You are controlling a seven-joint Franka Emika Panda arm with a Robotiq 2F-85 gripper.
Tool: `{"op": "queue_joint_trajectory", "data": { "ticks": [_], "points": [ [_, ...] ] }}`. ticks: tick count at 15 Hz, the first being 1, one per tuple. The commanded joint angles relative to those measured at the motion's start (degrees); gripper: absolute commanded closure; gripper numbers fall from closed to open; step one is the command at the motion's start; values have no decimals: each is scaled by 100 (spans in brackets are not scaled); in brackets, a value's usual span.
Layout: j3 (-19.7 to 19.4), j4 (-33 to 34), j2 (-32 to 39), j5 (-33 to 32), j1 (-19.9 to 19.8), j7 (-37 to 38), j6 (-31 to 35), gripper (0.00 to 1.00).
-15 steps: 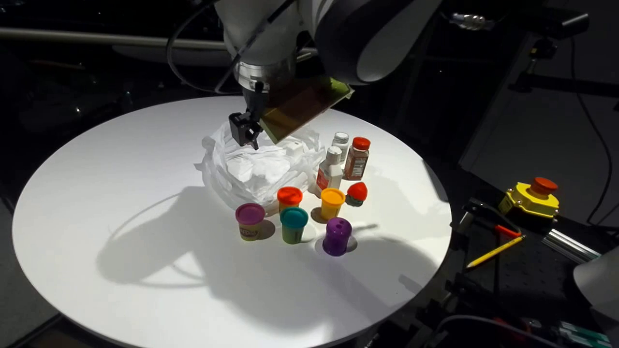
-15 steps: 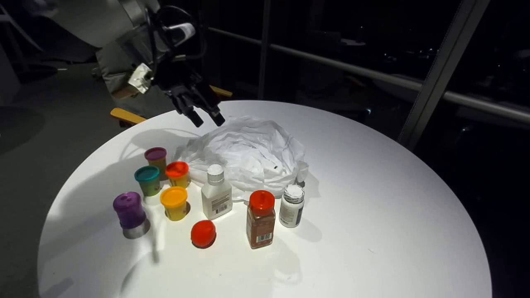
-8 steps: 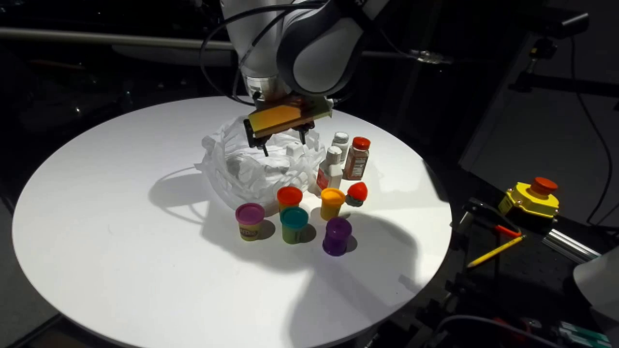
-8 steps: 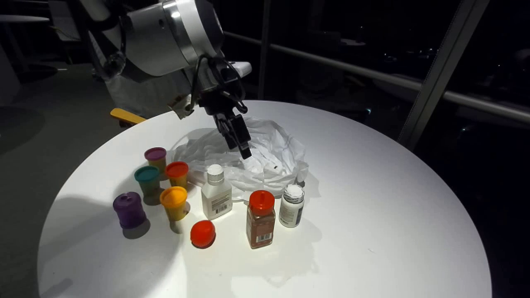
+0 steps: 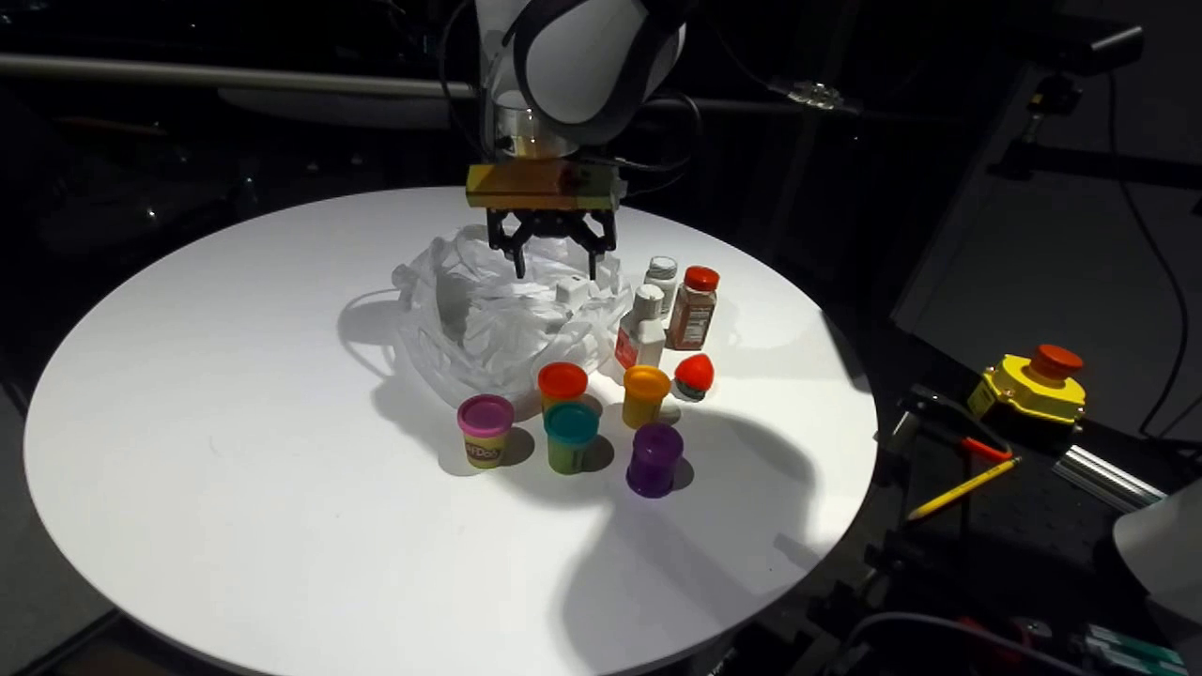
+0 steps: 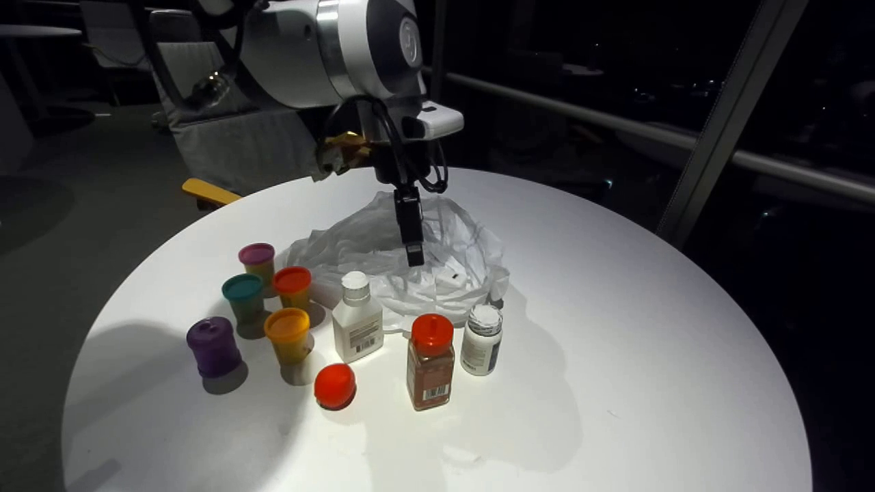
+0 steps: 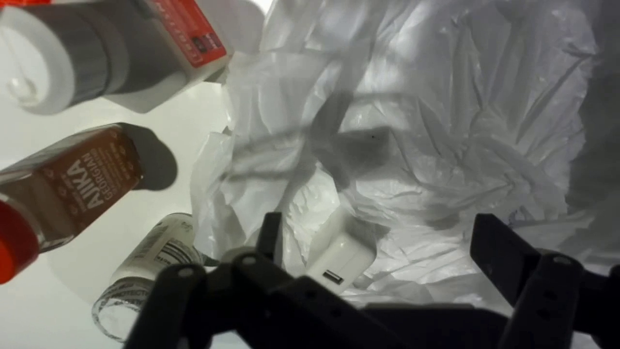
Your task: Remove the objects in the plastic and put them on the table.
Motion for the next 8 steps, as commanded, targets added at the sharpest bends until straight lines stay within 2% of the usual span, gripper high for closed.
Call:
{"op": "queue_joint_trajectory", "data": {
  "ticks": [1,8],
  "points": [
    [-289,228,191,392,87,433,304,0],
    [-475,448,599,561,108,781,665,0]
  ]
}}
